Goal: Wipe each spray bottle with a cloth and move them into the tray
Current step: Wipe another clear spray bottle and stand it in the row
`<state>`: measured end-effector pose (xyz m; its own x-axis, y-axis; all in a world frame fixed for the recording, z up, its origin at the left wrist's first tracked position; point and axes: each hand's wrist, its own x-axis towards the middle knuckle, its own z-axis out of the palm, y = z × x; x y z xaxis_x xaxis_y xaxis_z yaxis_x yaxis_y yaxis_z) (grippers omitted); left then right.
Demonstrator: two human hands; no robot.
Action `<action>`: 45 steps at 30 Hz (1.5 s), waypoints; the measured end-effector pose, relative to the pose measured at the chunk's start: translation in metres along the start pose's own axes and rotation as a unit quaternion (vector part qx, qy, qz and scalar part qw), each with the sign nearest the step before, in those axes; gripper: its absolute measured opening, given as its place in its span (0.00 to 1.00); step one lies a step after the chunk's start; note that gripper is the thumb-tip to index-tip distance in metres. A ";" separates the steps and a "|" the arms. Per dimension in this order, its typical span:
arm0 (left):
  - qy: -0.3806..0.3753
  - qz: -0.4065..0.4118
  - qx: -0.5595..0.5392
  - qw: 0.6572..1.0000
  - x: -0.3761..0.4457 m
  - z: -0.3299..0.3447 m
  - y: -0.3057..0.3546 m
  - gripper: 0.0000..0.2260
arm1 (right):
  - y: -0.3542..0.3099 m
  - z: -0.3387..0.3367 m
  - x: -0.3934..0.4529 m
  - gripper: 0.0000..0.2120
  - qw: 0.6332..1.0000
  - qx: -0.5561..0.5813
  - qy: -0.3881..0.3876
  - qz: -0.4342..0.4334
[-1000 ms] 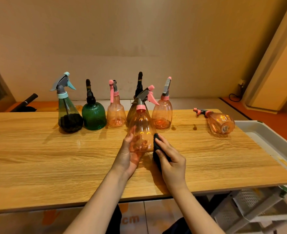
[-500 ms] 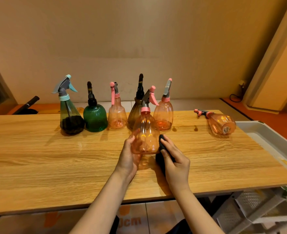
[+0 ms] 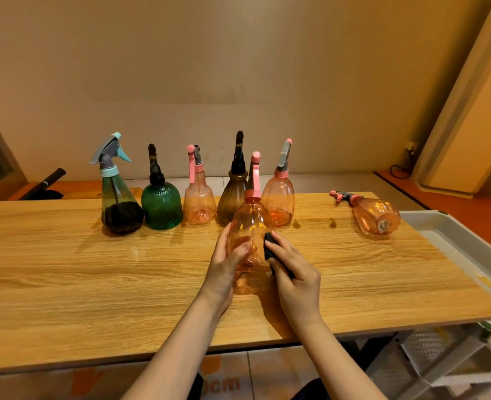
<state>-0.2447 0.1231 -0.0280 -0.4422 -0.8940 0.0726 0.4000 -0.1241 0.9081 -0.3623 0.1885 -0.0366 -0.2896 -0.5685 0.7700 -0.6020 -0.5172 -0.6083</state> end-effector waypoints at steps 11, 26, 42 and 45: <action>-0.071 -0.012 0.042 0.997 -0.002 0.001 -0.002 0.36 | 0.005 -0.017 0.049 0.17 0.995 0.060 -0.021 0.081; -0.007 -0.024 -0.004 1.000 0.004 -0.002 -0.005 0.51 | -0.007 -0.002 0.024 0.20 0.985 0.105 0.020 0.134; 0.055 -0.035 -0.220 0.973 0.007 -0.009 0.001 0.43 | -0.009 0.014 -0.011 0.19 0.987 0.119 -0.028 0.109; 0.048 -0.046 -0.217 0.974 0.006 -0.009 0.001 0.43 | -0.008 0.013 -0.011 0.19 0.984 0.128 -0.006 0.125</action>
<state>-0.2395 0.1137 -0.0306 -0.4225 -0.9045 -0.0585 0.6732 -0.3563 0.6480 -0.3446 0.1910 -0.0424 -0.3957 -0.7045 0.5892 -0.3052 -0.5042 -0.8078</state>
